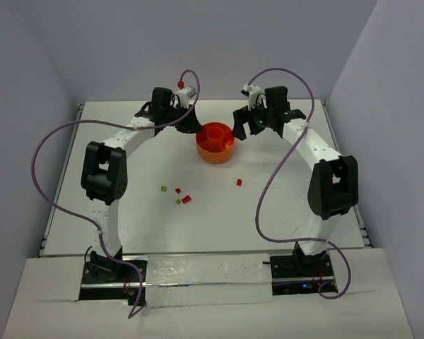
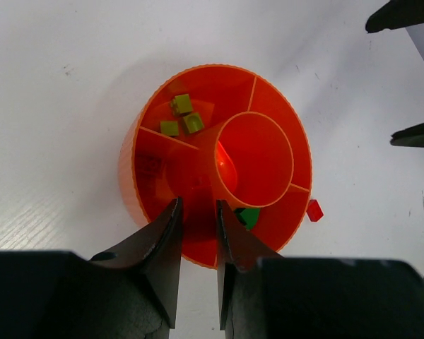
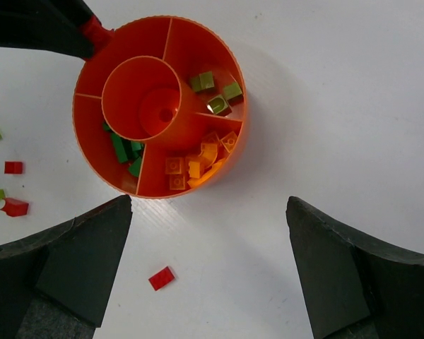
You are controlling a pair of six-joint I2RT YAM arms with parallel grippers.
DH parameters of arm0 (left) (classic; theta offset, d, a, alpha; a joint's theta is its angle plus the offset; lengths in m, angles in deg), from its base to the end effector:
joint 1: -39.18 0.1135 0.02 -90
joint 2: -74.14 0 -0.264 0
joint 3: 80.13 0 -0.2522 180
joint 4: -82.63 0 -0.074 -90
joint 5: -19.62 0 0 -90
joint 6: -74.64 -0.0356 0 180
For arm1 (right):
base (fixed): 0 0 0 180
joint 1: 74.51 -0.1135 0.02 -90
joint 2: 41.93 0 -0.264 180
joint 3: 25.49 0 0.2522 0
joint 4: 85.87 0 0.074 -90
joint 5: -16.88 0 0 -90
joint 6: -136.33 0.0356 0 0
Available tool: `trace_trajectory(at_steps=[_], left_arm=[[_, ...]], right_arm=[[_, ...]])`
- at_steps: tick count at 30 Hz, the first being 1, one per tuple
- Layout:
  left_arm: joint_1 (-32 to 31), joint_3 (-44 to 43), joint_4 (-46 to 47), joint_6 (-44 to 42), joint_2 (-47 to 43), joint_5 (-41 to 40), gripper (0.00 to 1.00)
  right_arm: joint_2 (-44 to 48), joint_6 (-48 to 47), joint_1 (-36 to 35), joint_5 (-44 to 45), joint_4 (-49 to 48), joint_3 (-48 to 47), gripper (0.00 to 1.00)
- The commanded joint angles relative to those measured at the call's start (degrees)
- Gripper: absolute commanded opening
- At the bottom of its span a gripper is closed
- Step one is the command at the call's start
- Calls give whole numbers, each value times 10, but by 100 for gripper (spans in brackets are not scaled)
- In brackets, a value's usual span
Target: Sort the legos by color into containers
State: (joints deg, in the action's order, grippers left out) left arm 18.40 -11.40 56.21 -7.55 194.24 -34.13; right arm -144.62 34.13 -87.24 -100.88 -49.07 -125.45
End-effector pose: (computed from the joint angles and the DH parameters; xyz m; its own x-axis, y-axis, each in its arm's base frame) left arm 0.4464 -0.1919 0.2439 -0.6348 0.1237 -0.7627 0.6574 0.6051 -0.4491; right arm 0.3975 0.1068 0.2919 -0.4916 -0.3028 -0.8165 -0.6643 0.7366 0.1268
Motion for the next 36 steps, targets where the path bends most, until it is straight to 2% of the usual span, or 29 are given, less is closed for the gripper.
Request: trace_trajectory(at_steps=[1,6,10,16,21,24,27,30,33,36], left_arm=[[-2,-24,10,-2,11,-1,20],[-4,-35,7,0,15,-6,36],[-4,-59,-3,-3,15,-6,42],[1,-120,-37,-9,8,-4,46],[46,-138,-39,39,-48,41,46],[76,-107,-57,41,-95,73,46],[118,-32,-83,20,-158,100,46],[163,100,-63,46,-236,107,45],[207,172,-29,76,-311,115,45],[259,202,-20,88,-340,119,45]], right_arm=[[59,3,2,-9,-20,10,97],[81,2,1,-31,-21,31,97],[97,-4,-2,-42,-21,49,96],[118,-33,-23,-40,-17,80,91],[123,-101,-98,-25,10,92,79],[111,-157,-172,-24,32,95,73],[82,-191,-229,-25,44,86,70],[34,-195,-286,-11,45,51,63],[-17,-180,-323,5,34,33,60],[-57,-153,-351,20,37,2,59]])
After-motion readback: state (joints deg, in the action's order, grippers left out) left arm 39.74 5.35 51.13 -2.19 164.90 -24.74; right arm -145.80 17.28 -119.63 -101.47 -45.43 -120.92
